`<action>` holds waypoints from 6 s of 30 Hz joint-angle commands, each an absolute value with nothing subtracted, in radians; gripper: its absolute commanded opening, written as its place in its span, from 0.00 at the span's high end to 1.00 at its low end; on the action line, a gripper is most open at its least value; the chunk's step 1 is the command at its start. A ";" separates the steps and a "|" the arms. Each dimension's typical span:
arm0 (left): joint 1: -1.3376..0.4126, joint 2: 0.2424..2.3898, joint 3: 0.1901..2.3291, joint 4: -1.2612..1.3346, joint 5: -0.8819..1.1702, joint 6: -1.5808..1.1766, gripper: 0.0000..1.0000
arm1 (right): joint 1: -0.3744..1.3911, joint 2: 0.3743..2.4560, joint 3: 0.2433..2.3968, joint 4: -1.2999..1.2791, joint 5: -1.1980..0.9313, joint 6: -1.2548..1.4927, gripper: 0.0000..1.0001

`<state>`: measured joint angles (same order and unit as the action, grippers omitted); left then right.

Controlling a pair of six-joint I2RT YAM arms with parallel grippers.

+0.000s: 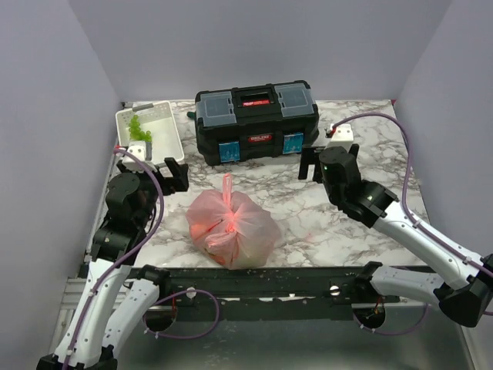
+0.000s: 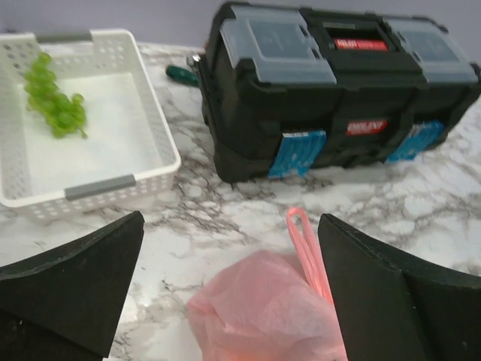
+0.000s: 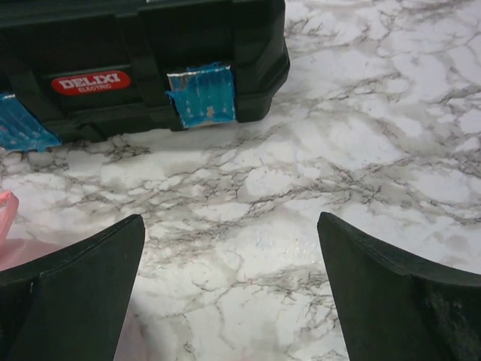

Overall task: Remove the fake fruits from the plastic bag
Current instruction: Untie the plastic bag at the center of the board.

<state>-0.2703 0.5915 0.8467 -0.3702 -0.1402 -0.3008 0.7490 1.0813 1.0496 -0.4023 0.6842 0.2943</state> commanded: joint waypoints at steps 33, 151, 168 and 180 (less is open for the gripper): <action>-0.324 0.886 0.843 -0.482 0.384 -0.192 0.05 | 0.868 1.250 0.818 0.084 -0.178 0.567 0.01; -0.598 0.951 0.873 -0.508 0.083 -0.133 1.00 | 1.219 1.245 0.599 0.108 0.646 0.749 0.99; -0.564 0.883 0.839 -0.449 0.215 -0.139 1.00 | 1.218 1.150 0.621 0.015 0.653 0.636 0.88; -0.562 0.917 0.855 -0.462 0.248 -0.138 1.00 | 1.218 1.253 0.790 0.039 0.426 0.396 0.57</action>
